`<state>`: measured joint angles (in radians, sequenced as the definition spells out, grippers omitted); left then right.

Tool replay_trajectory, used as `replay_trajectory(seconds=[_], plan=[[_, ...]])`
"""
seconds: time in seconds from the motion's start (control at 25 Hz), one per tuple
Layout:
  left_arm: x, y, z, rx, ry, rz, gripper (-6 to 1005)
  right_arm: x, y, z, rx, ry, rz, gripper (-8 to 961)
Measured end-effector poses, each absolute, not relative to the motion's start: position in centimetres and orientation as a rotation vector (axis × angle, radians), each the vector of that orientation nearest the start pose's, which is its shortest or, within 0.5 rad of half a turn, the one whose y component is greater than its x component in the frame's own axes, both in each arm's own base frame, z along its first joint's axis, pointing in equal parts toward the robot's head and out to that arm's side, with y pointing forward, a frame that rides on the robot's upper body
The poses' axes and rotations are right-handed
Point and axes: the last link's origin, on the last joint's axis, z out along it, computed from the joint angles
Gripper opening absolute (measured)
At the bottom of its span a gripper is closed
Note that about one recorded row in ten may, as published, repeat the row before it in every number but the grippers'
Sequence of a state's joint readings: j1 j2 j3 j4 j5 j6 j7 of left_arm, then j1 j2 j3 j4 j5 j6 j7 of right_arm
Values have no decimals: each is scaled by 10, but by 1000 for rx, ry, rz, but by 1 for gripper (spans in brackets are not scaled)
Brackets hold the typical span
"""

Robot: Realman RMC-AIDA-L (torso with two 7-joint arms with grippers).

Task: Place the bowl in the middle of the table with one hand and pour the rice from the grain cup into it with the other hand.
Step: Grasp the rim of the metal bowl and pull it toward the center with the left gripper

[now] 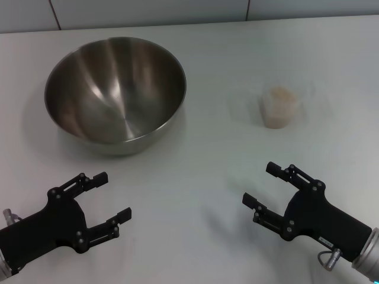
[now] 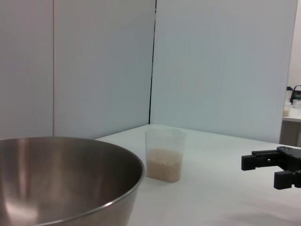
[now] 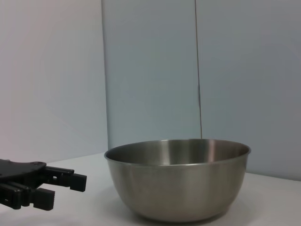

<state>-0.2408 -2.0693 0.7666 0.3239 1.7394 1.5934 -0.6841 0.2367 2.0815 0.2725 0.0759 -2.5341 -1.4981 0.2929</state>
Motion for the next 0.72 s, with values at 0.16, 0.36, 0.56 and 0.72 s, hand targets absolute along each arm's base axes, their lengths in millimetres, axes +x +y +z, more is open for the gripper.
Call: replay_trajectory(seconds=[0.16, 0.36, 0.56, 0.72], plan=[[-329, 217, -39, -2533, -384, -828, 823, 318, 195, -81, -2276, 400, 865, 761], [-329, 217, -39, -2533, -385, -828, 821, 318, 195, -81, -2275, 400, 866, 761], [-329, 217, -39, -2533, -384, -828, 819, 318, 195, -81, -2275, 399, 867, 761], [-329, 217, -39, -2533, -384, -828, 817, 318, 195, -81, -2275, 399, 867, 761]])
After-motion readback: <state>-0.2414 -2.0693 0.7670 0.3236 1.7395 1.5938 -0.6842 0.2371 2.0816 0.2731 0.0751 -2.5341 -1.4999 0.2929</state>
